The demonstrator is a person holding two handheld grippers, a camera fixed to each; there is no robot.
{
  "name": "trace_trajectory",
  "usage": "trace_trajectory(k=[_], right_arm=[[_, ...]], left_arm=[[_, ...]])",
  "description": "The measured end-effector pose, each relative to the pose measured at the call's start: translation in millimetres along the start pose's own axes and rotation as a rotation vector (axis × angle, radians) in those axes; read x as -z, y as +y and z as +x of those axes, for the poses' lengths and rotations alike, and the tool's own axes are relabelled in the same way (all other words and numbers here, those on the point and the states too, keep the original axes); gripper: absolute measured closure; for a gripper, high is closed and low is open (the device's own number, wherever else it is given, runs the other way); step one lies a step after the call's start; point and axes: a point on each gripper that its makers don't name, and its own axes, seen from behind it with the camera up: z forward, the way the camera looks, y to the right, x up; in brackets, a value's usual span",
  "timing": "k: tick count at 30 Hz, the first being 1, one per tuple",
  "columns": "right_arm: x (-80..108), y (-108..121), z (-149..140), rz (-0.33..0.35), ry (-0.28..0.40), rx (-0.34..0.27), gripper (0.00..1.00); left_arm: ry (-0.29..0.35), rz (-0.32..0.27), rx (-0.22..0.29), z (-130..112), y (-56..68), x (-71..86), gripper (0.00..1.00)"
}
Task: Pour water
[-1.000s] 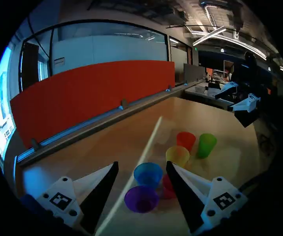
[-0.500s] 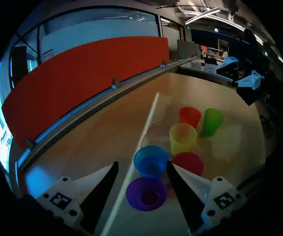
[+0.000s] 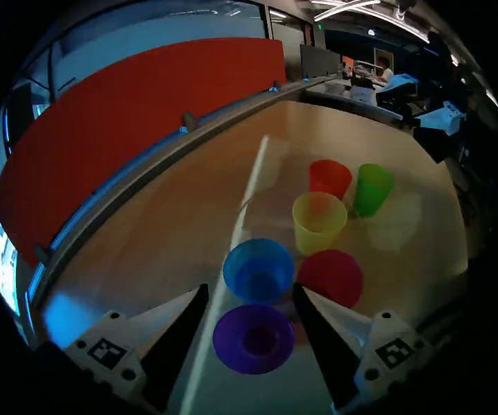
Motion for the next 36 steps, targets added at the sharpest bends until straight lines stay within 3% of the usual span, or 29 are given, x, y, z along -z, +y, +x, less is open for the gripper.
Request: trace_trajectory(k=[16,36], right_arm=[[-0.8,6,-6,-0.004,-0.002,-0.007,0.01],[-1.9,12,-10,-0.011,-0.008,-0.011,0.01]], left_arm=[[-0.068,-0.01,-0.032,-8,4.7,-16.2,0.1],[-0.083,-0.031,-0.034,-4,11.4,-34.2,0.1]])
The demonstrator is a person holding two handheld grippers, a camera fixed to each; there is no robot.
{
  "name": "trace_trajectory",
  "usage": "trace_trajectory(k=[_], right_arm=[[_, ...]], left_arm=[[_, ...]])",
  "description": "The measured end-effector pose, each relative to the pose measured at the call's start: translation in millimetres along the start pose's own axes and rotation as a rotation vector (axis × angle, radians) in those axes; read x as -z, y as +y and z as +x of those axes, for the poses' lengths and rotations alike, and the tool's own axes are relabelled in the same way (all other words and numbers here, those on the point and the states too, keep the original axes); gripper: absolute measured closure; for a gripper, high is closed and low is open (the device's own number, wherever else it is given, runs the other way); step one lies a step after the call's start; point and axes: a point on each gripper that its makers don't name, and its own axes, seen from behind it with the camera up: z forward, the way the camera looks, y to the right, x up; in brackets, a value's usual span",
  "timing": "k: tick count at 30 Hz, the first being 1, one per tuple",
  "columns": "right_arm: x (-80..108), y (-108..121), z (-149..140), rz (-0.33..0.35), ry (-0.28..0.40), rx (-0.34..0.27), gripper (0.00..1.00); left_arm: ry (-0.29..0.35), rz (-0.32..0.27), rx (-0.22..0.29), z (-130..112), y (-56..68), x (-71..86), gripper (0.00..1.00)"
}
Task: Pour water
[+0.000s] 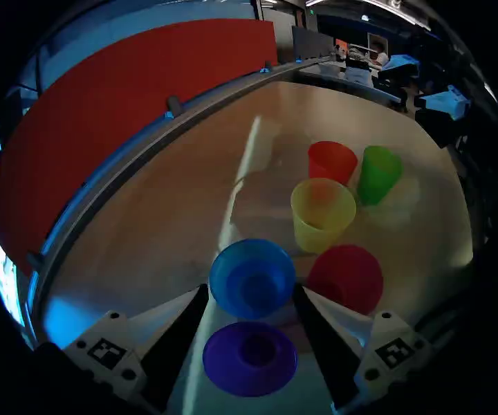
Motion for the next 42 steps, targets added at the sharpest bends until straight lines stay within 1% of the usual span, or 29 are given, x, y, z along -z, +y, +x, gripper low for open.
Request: trace_trajectory(k=[11,26,32,38,42], right_arm=[[-1.3,1,-2,-0.001,-0.005,-0.001,0.01],[-3.1,4,-7,-0.005,-0.008,-0.006,0.01],[-3.0,6,-8,-0.007,-0.008,-0.008,0.0],[-2.9,5,-9,-0.006,-0.006,-0.009,0.01],[-2.3,5,-9,-0.007,-0.007,-0.01,0.01]], left_arm=[[-0.006,-0.009,0.008,0,0.5,-11.0,0.1],[0.01,-0.003,0.026,2,-3.7,-22.9,0.1],[0.022,0.003,0.035,2,-5.0,-24.5,0.1],[0.031,0.012,0.059,2,-6.5,-25.4,0.12],[0.033,0.019,0.059,1,-5.9,-24.1,0.12]])
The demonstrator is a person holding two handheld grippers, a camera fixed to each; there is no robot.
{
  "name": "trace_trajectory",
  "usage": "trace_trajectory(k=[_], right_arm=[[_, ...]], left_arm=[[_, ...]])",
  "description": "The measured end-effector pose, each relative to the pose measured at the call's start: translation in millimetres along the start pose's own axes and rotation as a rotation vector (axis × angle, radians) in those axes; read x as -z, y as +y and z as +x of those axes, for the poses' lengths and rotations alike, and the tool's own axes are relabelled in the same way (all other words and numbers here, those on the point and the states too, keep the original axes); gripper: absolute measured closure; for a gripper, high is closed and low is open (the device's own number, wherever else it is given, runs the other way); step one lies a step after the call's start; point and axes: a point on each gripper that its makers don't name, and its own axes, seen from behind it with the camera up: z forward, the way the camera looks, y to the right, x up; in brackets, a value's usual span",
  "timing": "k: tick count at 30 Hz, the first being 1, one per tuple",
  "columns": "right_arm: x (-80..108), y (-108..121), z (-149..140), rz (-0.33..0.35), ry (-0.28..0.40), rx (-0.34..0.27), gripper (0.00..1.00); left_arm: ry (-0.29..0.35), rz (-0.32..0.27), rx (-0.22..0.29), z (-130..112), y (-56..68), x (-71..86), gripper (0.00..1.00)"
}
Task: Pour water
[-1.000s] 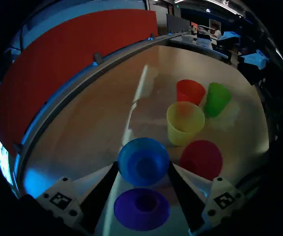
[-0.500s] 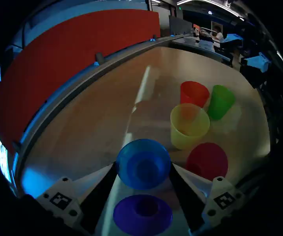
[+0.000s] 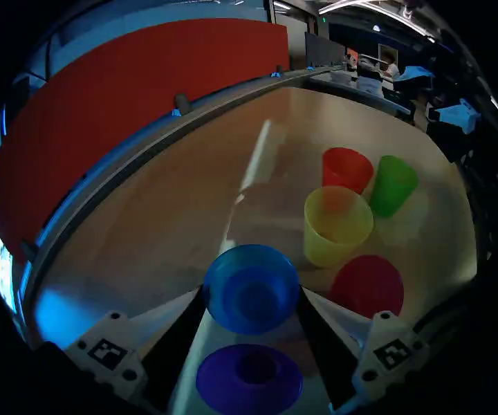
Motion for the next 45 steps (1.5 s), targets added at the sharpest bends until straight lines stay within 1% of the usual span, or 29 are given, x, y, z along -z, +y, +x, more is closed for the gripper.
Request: trace_trajectory(k=[5,8,13,17,25,35,39,45], right_arm=[[0.1,1,0,-0.002,0.0,-0.003,0.01],[0.0,1,0,0.0,0.0,-0.004,0.01],[-0.4,-2,-3,0.005,-0.008,-0.003,0.01],[-1.1,-4,-7,0.01,-0.018,0.004,0.01],[-3.7,-6,-12,0.016,-0.031,0.004,0.01],[-4.5,-7,-16,0.019,-0.038,0.002,0.01],[-5.7,-7,-17,0.022,-0.04,0.0,0.01],[-7.0,-8,-20,0.027,-0.046,0.0,0.01]], left_arm=[[0.012,0.0,0.008,2,0.6,3.3,0.12],[0.034,0.003,0.014,8,-0.3,7.2,0.12],[0.074,0.026,0.022,17,-6.2,18.1,0.12],[0.112,0.045,0.028,25,-8.6,30.5,0.12],[0.193,0.071,0.045,39,-6.9,54.2,0.12],[0.325,0.114,0.067,67,-7.3,86.5,0.12],[0.373,0.122,0.068,77,-4.0,99.3,0.12],[0.449,0.12,0.088,92,3.3,118.4,0.12]])
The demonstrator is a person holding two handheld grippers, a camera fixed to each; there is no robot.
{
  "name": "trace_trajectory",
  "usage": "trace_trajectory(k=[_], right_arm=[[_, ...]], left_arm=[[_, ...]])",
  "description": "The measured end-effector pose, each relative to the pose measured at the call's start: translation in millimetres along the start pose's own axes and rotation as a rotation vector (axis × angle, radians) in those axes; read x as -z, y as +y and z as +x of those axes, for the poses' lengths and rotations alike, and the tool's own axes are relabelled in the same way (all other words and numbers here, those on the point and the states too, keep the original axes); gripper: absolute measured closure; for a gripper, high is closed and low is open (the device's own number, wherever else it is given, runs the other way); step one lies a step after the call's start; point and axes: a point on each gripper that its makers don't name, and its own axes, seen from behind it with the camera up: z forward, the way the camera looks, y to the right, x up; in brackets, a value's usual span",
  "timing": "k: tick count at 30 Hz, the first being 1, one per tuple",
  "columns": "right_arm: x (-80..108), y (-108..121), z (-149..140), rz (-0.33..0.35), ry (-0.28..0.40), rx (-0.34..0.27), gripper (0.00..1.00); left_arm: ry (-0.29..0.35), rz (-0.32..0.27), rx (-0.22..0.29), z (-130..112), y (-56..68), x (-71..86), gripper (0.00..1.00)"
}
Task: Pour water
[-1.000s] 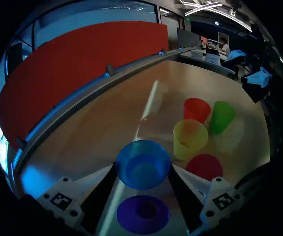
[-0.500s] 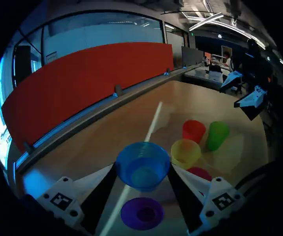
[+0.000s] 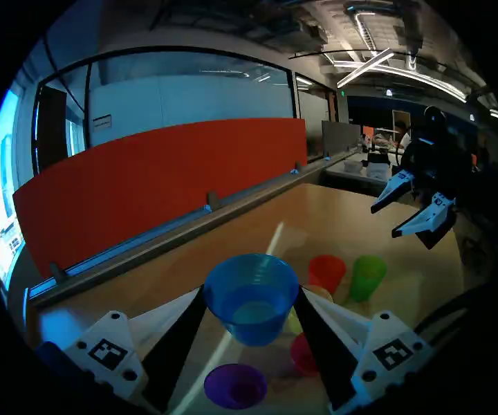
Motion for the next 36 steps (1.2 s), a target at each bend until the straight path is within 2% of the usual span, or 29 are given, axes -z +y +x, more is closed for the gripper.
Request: trace_trajectory(k=[8,17,26,36], right_arm=[[-0.9,-4,-4,0.008,-0.008,0.005,0.01],[-4.9,-6,-11,0.015,-0.019,0.001,0.01],[-6.4,-6,-26,0.02,-0.048,0.022,0.01],[-11.2,-10,-59,0.033,-0.117,0.063,0.01]], left_arm=[[0.096,0.027,0.025,22,-0.6,13.0,0.12],[0.202,0.012,0.016,54,14.0,28.2,0.12],[0.235,0.004,0.05,77,20.7,37.9,0.13],[0.244,0.008,0.058,81,23.7,43.0,0.13]])
